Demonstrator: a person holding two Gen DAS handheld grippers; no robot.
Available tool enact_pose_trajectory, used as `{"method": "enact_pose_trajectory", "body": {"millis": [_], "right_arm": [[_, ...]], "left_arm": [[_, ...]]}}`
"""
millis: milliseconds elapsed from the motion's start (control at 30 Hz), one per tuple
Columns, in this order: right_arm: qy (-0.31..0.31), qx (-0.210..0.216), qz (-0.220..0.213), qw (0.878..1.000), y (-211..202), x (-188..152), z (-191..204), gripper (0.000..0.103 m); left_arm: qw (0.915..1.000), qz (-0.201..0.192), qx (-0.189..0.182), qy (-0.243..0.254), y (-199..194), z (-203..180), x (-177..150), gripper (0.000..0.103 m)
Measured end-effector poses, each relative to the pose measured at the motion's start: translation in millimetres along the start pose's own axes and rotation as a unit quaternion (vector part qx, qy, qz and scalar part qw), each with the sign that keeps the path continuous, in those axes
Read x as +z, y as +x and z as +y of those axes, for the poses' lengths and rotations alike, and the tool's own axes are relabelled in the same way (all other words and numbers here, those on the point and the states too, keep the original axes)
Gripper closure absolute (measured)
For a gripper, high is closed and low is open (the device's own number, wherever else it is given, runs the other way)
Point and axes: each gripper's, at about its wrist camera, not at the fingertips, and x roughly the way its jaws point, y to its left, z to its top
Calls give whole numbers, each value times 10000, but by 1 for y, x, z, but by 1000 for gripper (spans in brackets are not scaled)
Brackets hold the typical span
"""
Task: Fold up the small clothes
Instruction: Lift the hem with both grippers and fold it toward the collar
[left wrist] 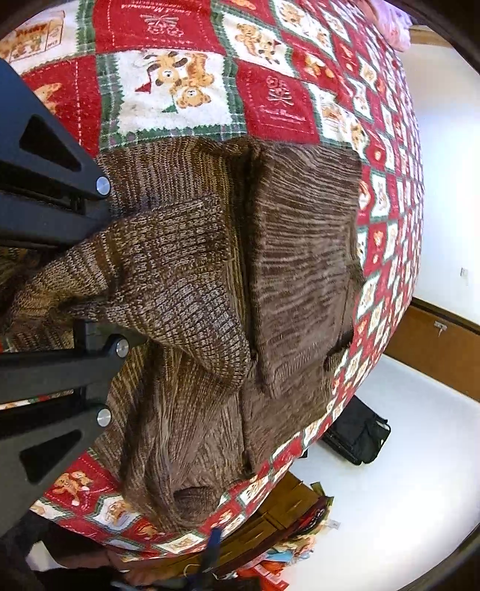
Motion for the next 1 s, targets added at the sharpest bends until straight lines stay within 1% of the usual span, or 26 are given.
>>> {"method": "enact_pose_trajectory", "body": {"millis": [33,100,133,167,200,233,300,333,400,467,500,533,567,600,700,833,867,933,967,1000], "right_arm": [[-22,-105,-35,9999,6,11,-2,32],[-44,-151,-57,9999,14,17,-1,32],[-110,-145,6,9998,19,18,2,35],[-254,-190,109,9994,25,18,4,42],[-503,-284,241,9980,33,17,10,46],[-731,-346,361,9961,38,12,15,50],[-1085,-550,652,9904,52,6,24,52],[-1207,-808,833,9859,62,2,25,52],[-1371,-1157,999,9787,71,-5,24,52],[-1421,-1317,1158,9742,75,-12,21,52],[-1455,-1312,1183,9735,74,-17,21,55],[-1543,-1313,1152,9725,70,-20,22,67],[-1620,-1395,1111,9706,68,-22,25,85],[-1710,-1378,1127,9691,65,-25,27,88],[-1732,-1302,1082,9702,61,-32,31,88],[-1672,-1411,1053,9701,59,-38,31,88],[-1611,-1423,1078,9707,61,-39,31,88],[-1482,-1413,1124,9723,65,-38,30,87],[-1408,-1367,1114,9742,66,-37,28,86],[-1312,-1318,1106,9763,67,-36,26,85]], "left_arm": [[10000,-34,-16,40,-1,1,2,94],[9997,-153,-83,180,-8,-5,5,94],[9994,-197,-101,263,-11,-8,6,91],[9990,-228,-109,372,-12,-11,6,88],[9985,-248,-101,469,-12,-13,7,80],[9983,-251,-98,520,-11,-14,6,67],[9981,-268,-131,543,-9,-13,6,51],[9980,-299,-197,517,-9,-12,6,51],[9977,-381,-376,424,-12,-8,7,50],[9974,-438,-444,373,-16,-4,8,46],[9974,-445,-438,356,-16,-2,8,42],[9976,-443,-410,340,-16,1,9,42],[9978,-422,-406,307,-15,5,10,42],[9980,-402,-413,276,-14,6,11,42],[9980,-391,-472,131,-13,13,15,42],[9962,-329,-804,-97,-4,19,21,41],[9966,-281,-763,-139,0,21,22,41],[9980,-98,-561,-273,12,25,25,41],[9979,-35,-542,-356,16,27,25,41],[9970,-57,-582,-499,17,30,25,41]]}}
